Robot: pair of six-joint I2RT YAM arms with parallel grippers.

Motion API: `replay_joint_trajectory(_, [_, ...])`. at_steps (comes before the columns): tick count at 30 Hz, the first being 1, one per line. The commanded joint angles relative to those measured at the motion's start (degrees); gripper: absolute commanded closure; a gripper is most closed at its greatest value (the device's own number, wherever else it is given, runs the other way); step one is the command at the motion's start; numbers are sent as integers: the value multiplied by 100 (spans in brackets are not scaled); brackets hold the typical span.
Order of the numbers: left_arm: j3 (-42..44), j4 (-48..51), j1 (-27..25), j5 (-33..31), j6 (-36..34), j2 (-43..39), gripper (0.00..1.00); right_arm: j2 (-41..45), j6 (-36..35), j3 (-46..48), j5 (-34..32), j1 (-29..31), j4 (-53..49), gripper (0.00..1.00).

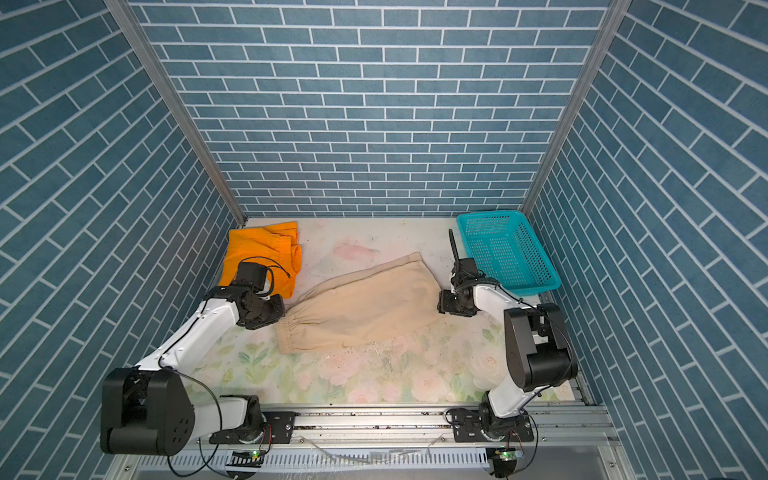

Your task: Fold and stack the shorts

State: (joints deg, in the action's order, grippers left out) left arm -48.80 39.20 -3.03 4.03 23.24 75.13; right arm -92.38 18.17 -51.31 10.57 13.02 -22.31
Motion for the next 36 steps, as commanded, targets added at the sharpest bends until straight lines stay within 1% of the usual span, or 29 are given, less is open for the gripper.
replay_joint_trajectory(1, [-6, -451, -1, -204, -126, 353, 77, 84, -28, -272, -122, -36, -250, 38])
replay_joint_trajectory(2, [-70, -473, 12, -218, -134, 440, 75, 156, -62, -315, -118, -42, -282, 38])
replay_joint_trajectory(3, [-143, -472, 19, -194, -164, 503, 71, 237, -107, -350, -73, -45, -272, 38])
replay_joint_trajectory(6, [-452, -220, 26, -244, -171, 506, 44, 289, -270, -599, 122, -45, -258, 37])
replay_joint_trajectory(9, [-683, 124, 24, -324, -74, 273, 16, -3, -397, -1058, 249, -40, -281, 36])
replay_joint_trajectory(10, [-714, 214, 22, -299, -20, 166, 11, -120, -423, -1220, 273, -38, -293, 36])
replay_joint_trajectory(11, [-700, 235, 21, -153, 47, 16, 10, -294, -452, -1405, 296, -36, -299, 36])
replay_joint_trajectory(13, [-511, 18, -10, 374, 184, -292, 4, -613, -464, -1698, 378, -36, -221, 36])
replay_joint_trajectory(15, [-134, -488, -102, 987, 338, -593, 3, -984, -458, -2026, 538, -37, -171, 35])
replay_joint_trajectory(17, [183, -842, -207, 1214, 459, -725, 3, -1327, -438, -2302, 657, -21, -143, 35])
replay_joint_trajectory(20, [606, -1408, -260, 1574, 611, -574, 3, -1756, -405, -2623, 783, 23, -94, 35])
replay_joint_trajectory(23, [860, -1866, -260, 1672, 723, -323, 3, -2088, -352, -2871, 807, 73, -101, 36])
replay_joint_trajectory(26, [1125, -2108, -260, 1593, 701, -132, 3, -2243, -259, -2907, 776, 112, 52, 40])
replay_joint_trajectory(29, [1157, -2101, -260, 1497, 575, 65, 3, -2373, -209, -2961, 806, 122, 158, 50])
replay_joint_trajectory(31, [1171, -2094, -260, 1481, 500, 175, 3, -2413, -184, -3014, 882, 127, 195, 59])
replay_joint_trajectory(35, [1214, -2046, -260, 1323, 393, 262, 2, -2319, -130, -3053, 899, 157, 247, 90])
replay_joint_trajectory(36, [1231, -2041, -260, 1302, 368, 271, 3, -2279, -122, -3067, 880, 157, 254, 96])
